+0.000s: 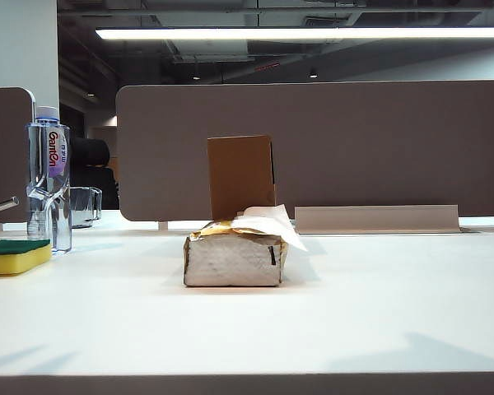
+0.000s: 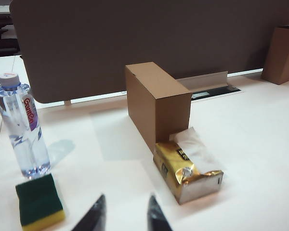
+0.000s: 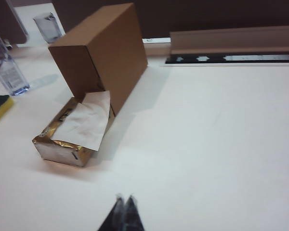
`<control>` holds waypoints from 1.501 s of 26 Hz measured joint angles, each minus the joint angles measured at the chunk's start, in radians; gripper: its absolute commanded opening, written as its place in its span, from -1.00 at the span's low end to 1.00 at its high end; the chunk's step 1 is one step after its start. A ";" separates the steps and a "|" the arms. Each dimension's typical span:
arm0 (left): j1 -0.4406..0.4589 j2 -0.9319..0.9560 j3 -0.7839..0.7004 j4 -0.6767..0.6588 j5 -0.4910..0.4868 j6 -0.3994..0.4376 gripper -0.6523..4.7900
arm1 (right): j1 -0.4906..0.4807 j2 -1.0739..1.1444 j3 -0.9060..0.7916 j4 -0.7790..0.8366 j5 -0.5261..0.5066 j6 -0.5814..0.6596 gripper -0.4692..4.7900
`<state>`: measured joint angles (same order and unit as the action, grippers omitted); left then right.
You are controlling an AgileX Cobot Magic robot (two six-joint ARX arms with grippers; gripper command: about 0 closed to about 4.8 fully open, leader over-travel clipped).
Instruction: Move the sponge from right to left to wipe the table, avoiding obstacles on the table, and finally reaching the bottle of mineral water.
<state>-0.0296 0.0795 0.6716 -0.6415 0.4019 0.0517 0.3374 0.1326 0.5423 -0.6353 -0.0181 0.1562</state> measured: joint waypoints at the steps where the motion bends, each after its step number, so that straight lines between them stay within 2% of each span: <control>1: 0.000 -0.012 -0.021 0.027 0.000 0.000 -0.40 | 0.000 0.000 -0.021 0.028 -0.009 0.000 -0.83; 6: 0.000 -0.045 -0.106 0.099 0.000 0.000 -0.59 | 0.000 0.000 -0.118 0.163 -0.090 0.000 -0.83; 8: 0.000 -0.053 -0.138 0.110 0.000 0.000 -0.59 | 0.000 0.000 -0.161 0.217 -0.116 0.000 -0.83; 12: 0.000 -0.053 -0.198 0.147 -0.029 0.000 -0.60 | 0.000 0.000 -0.235 0.298 -0.117 0.000 -0.83; 18: 0.000 -0.054 -0.309 0.284 -0.124 0.000 -0.60 | 0.000 0.000 -0.300 0.402 -0.114 0.000 -0.83; 25: 0.000 -0.054 -0.446 0.402 -0.197 -0.013 -0.60 | 0.000 0.000 -0.395 0.450 -0.114 -0.034 -0.83; 29: 0.000 -0.054 -0.529 0.503 -0.203 -0.024 -0.60 | 0.000 0.000 -0.442 0.489 -0.114 -0.053 -0.83; 39: 0.000 -0.055 -0.666 0.597 -0.205 -0.023 -0.60 | 0.000 0.000 -0.533 0.570 -0.114 -0.087 -0.83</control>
<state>-0.0296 0.0246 0.0059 -0.0444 0.1970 0.0284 0.3374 0.1329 0.0093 -0.0654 -0.1318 0.0696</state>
